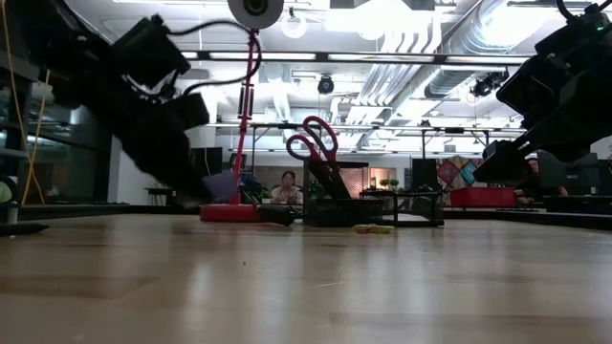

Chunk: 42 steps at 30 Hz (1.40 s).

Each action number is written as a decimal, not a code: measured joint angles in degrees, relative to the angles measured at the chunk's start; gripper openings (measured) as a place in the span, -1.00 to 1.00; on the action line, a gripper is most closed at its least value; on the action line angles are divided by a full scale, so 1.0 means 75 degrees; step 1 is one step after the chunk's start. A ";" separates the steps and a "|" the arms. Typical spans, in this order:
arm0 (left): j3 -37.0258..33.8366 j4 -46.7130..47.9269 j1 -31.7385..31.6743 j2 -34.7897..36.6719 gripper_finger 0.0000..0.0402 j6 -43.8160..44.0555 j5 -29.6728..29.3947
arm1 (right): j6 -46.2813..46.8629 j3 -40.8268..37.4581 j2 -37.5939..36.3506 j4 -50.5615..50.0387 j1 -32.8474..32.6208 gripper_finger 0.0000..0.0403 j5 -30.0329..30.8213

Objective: Pick and place office supplies into organizer
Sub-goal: Put the blue sticky notes into the black desk organizer

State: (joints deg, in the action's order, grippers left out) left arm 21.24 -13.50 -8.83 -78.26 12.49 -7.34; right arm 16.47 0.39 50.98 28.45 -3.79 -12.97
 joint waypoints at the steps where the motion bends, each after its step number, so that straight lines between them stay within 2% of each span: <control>1: 0.0102 -0.0008 0.0075 0.0001 -0.03 0.0000 -0.0007 | 0.0000 0.0001 0.0000 0.0000 0.0001 0.93 0.0001; 10: 0.0964 -0.0054 0.0679 0.0017 -0.03 -0.0407 -0.0041 | 0.0000 -0.0001 0.0000 0.0000 0.0003 0.93 0.0000; 18: 0.1700 -0.0073 0.0729 0.0023 -0.03 -0.0839 0.0022 | 0.0000 -0.0001 0.0000 0.0001 0.0000 0.93 0.0000; 23: 0.1826 -0.1008 0.0735 0.0035 -0.03 -0.0571 0.0031 | 0.0000 -0.0001 0.0000 0.0000 0.0000 0.93 0.0002; 31: 0.1823 -0.1791 0.0675 0.0035 -0.03 -0.0606 -0.0051 | 0.0000 0.0001 0.0000 0.0000 0.0000 0.93 0.0000; 35: 0.1835 -0.2305 0.0640 0.0035 -0.03 -0.0400 0.0266 | 0.0000 -0.0001 0.0000 0.0003 0.0000 0.93 0.0000; 39: 0.2306 -0.1740 0.0469 -0.0145 -0.03 -0.0400 0.0453 | 0.0000 0.0000 0.0000 0.0000 0.0003 0.93 0.0003; 42: 0.2995 -0.1241 0.0362 -0.0532 -0.03 -0.0397 0.0500 | 0.0000 0.0000 0.0000 0.0000 0.0001 0.93 0.0001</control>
State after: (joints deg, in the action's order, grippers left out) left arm 43.70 -22.81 -6.11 -82.25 9.52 -3.60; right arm 16.47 0.39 50.98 28.44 -3.78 -12.96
